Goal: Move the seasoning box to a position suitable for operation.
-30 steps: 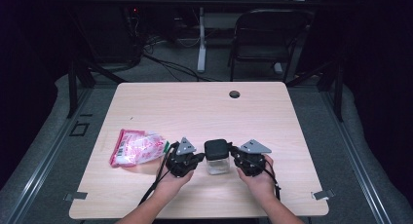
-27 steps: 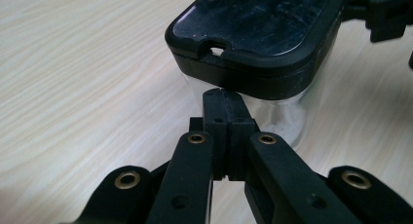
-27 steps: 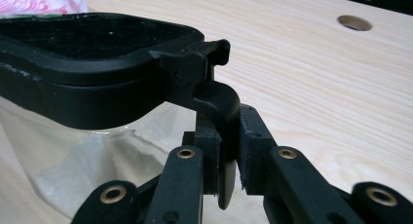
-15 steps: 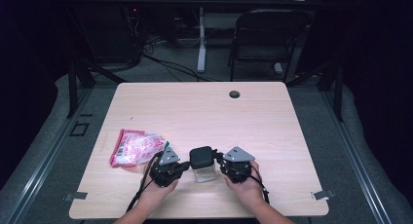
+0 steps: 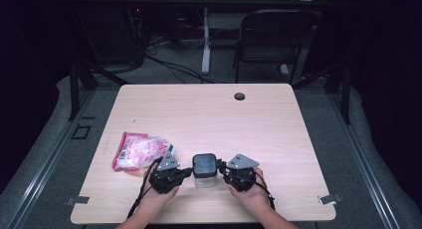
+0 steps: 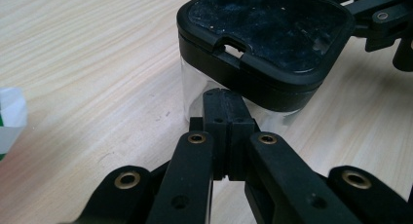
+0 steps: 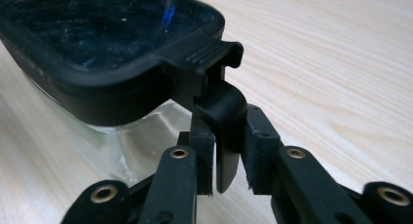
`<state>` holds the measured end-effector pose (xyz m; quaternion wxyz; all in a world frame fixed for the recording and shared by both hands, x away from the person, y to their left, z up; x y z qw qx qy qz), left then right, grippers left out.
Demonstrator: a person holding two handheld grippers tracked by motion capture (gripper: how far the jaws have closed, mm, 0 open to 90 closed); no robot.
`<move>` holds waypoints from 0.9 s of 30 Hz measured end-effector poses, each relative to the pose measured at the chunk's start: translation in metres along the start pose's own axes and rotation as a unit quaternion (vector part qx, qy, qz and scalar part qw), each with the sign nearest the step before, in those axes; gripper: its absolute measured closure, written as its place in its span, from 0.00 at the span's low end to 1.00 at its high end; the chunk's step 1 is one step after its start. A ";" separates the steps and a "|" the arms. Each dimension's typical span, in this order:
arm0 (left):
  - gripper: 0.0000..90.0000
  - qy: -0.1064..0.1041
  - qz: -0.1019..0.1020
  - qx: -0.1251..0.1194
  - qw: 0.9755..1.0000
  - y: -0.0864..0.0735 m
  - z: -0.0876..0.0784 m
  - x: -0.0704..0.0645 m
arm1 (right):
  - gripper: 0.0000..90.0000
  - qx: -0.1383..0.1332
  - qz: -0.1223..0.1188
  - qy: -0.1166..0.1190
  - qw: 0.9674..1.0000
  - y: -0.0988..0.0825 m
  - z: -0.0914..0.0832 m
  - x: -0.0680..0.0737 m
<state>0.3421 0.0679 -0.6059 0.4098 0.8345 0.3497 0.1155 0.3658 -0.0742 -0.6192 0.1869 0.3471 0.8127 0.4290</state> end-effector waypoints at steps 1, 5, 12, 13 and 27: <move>1.00 0.000 0.002 0.002 1.000 0.000 0.000 0.000 | 0.84 0.002 -0.004 0.001 1.000 -0.001 -0.001 0.001; 1.00 -0.002 0.000 0.008 1.000 -0.001 0.000 0.000 | 0.82 0.004 -0.006 0.009 1.000 -0.002 -0.001 0.003; 0.97 0.002 0.004 0.006 1.000 0.000 -0.006 0.003 | 0.75 0.019 0.005 0.032 0.999 -0.002 -0.004 0.005; 0.97 0.011 -0.001 0.002 1.000 0.001 -0.007 0.004 | 0.72 0.023 0.009 0.039 0.999 -0.002 -0.007 0.005; 0.83 0.004 -0.006 -0.027 1.000 0.020 -0.026 0.014 | 0.66 0.051 0.037 0.051 0.997 0.006 -0.041 0.000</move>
Point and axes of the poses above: each handheld gripper's, and its own axes: z roughly forward along the jaws, y roughly out of its top, x roughly to its left, the point moved 10 cm from there along z, roughly forward along the jaws, and after that the axes turned 3 degrees about y, right-handed, at the moved point
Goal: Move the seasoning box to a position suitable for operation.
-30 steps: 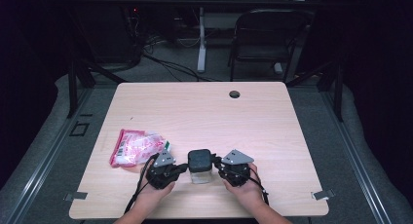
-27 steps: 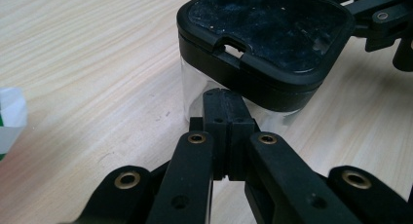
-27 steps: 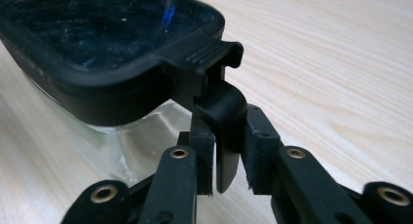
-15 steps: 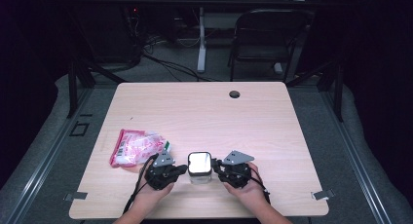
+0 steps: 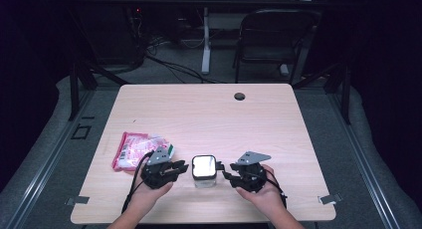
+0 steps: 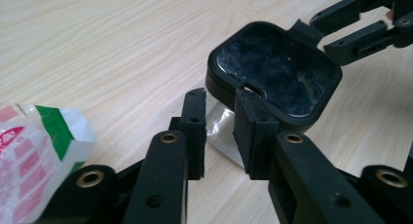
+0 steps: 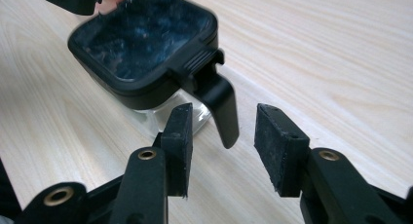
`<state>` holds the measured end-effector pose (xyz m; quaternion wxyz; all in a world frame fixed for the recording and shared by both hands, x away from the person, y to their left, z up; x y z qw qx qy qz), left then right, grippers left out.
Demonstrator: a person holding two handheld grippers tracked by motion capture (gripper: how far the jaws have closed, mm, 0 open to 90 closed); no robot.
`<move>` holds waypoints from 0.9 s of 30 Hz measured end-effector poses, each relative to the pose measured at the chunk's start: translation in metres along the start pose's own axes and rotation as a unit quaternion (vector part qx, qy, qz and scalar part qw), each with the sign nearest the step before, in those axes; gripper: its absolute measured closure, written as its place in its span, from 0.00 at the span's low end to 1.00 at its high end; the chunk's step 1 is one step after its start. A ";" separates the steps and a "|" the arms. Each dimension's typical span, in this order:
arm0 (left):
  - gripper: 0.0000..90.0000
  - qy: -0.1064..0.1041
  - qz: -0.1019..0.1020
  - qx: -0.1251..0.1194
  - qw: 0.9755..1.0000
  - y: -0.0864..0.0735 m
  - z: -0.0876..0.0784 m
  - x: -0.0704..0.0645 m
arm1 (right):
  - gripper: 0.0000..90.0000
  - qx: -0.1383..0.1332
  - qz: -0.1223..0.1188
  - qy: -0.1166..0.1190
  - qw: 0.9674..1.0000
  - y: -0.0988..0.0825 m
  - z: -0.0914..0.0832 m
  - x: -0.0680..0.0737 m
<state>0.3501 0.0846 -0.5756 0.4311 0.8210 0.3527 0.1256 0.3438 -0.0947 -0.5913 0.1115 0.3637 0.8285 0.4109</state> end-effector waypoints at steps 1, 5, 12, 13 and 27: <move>0.81 0.001 0.000 0.000 1.000 0.001 -0.001 0.001 | 0.67 -0.003 0.000 0.000 1.000 0.003 -0.003 0.000; 0.78 -0.008 -0.007 -0.006 1.000 0.006 -0.004 0.004 | 0.71 0.006 0.020 -0.006 1.000 0.014 -0.015 -0.002; 0.75 -0.029 -0.018 -0.009 0.999 0.011 -0.001 0.007 | 0.73 0.029 0.059 0.000 0.998 0.031 -0.016 -0.003; 0.74 -0.030 -0.016 -0.006 0.999 0.011 -0.001 0.008 | 0.74 0.024 0.061 0.002 0.998 0.033 -0.014 -0.003; 0.72 -0.017 0.010 -0.016 1.000 0.019 0.003 0.009 | 0.91 0.016 0.073 -0.003 0.997 0.044 -0.004 0.007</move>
Point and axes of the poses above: each handheld gripper's, and its own axes: z roughly forward along the jaws, y roughly out of its top, x roughly to its left, the point moved 10 cm from there along z, roughly forward along the jaws, and after that the axes turned 3 degrees about y, right-handed, at the moved point
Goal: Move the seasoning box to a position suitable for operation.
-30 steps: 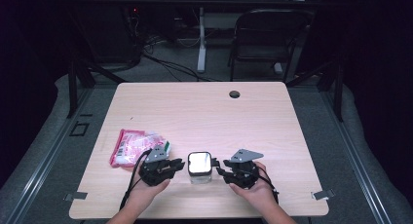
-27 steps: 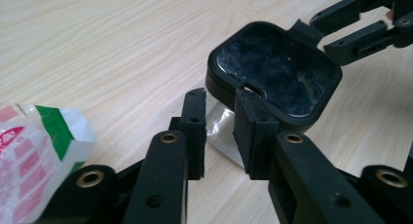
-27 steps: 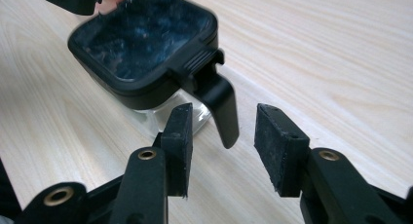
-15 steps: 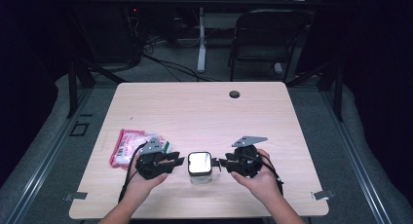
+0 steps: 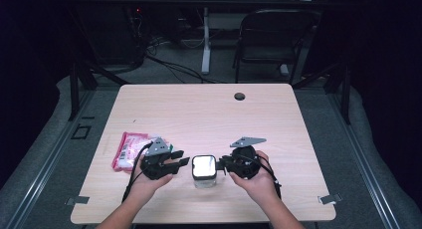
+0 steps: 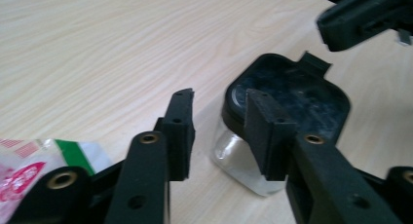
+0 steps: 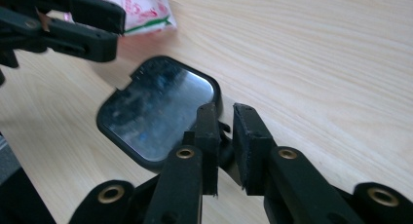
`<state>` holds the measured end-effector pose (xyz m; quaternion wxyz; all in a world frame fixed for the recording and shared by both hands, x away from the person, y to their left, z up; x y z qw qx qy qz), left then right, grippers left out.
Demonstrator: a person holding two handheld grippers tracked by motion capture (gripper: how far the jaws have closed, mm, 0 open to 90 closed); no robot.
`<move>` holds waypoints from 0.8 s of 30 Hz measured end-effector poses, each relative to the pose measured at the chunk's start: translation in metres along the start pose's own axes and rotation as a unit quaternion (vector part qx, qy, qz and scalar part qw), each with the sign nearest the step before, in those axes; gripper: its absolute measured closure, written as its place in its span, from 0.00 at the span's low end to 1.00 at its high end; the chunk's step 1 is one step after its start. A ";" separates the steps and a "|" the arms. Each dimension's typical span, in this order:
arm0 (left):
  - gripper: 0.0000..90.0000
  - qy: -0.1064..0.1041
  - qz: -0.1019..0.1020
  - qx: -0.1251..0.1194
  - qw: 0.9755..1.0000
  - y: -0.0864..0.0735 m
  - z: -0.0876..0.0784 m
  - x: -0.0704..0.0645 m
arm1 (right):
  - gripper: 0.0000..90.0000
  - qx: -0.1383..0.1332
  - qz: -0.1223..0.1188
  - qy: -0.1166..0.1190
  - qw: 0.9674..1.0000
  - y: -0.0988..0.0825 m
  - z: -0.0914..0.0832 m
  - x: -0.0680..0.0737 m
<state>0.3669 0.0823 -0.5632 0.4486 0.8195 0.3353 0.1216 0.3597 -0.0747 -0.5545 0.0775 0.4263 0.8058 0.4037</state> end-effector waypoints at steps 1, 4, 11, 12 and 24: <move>0.73 -0.003 0.002 0.002 1.000 0.000 0.000 -0.001 | 0.91 -0.001 0.000 0.000 1.000 0.002 0.000 0.002; 0.80 0.001 0.005 0.016 1.000 -0.004 0.000 -0.002 | 0.93 0.001 -0.005 -0.003 1.000 0.001 0.003 0.002; 0.90 0.000 0.013 0.025 1.000 -0.009 0.001 -0.008 | 0.94 0.001 -0.009 0.003 1.000 -0.004 0.010 0.003; 0.91 -0.002 0.013 0.025 1.000 -0.009 0.001 -0.009 | 0.94 0.003 -0.005 0.000 1.000 -0.005 0.009 0.004; 0.99 -0.008 0.024 0.045 0.999 -0.016 0.002 -0.016 | 0.95 -0.009 0.007 0.008 1.000 -0.006 0.009 0.003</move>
Point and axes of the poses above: each handheld gripper's, and its own axes: z roughly forward along the jaws, y roughly out of its top, x roughly to its left, the point moved 10 cm from there along z, roughly forward along the jaws, and after that the axes turned 3 degrees about y, right-handed, at the moved point
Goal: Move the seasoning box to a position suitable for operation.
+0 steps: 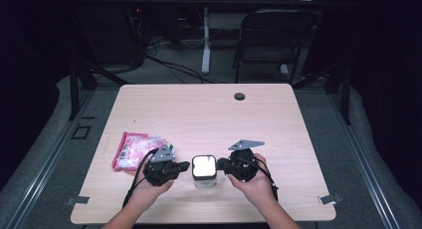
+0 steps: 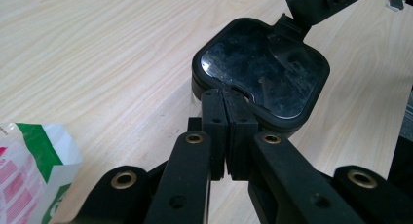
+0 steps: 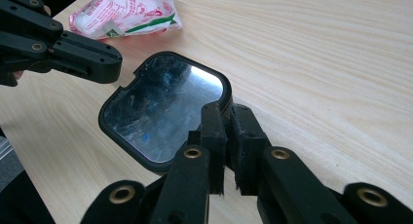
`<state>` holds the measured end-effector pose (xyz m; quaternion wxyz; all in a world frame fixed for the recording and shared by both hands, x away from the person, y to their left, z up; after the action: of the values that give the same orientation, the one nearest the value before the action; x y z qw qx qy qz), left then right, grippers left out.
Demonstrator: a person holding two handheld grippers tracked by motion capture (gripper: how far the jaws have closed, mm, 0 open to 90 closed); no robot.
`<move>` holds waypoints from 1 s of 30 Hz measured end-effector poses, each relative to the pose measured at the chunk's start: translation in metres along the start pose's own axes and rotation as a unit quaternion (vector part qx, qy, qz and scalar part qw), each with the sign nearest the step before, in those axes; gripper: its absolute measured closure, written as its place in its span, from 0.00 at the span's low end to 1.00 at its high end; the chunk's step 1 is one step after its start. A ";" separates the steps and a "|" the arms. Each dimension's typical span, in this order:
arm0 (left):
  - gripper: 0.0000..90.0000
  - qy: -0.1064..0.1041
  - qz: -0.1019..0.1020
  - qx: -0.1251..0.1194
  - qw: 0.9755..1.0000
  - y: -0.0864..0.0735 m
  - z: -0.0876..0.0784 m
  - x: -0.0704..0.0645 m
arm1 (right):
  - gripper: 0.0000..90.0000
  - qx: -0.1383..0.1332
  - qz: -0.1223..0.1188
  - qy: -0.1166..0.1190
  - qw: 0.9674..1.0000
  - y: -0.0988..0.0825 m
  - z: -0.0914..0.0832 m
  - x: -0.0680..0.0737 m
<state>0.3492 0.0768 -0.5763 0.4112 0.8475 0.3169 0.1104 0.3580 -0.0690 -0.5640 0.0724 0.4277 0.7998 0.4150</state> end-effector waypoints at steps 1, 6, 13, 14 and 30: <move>0.99 -0.001 -0.001 0.002 1.000 -0.001 0.000 -0.001 | 0.95 -0.001 -0.001 0.001 1.000 0.000 0.000 0.000; 1.00 -0.005 0.003 0.010 1.000 -0.004 0.003 -0.004 | 0.95 0.000 0.001 0.003 1.000 -0.001 -0.001 -0.001; 1.00 -0.006 0.006 0.024 1.000 -0.010 0.004 -0.007 | 0.95 -0.003 0.002 0.005 1.000 -0.001 0.000 -0.001; 1.00 -0.006 0.008 0.025 1.000 -0.011 0.004 -0.008 | 0.95 -0.003 0.002 0.005 1.000 -0.001 0.000 -0.001; 1.00 -0.016 0.012 0.030 0.999 -0.011 0.003 -0.012 | 0.95 -0.012 0.002 0.001 1.000 -0.001 0.000 0.000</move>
<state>0.3359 0.0725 -0.5858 0.3887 0.8649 0.3038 0.0924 0.3573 -0.0691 -0.5648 0.0757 0.4282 0.7941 0.4247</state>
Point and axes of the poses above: each handheld gripper's, and its own axes: z roughly forward along the jaws, y roughly out of its top, x roughly to its left, the point moved 10 cm from there along z, roughly forward along the jaws, and after that the axes turned 3 degrees about y, right-handed, at the moved point
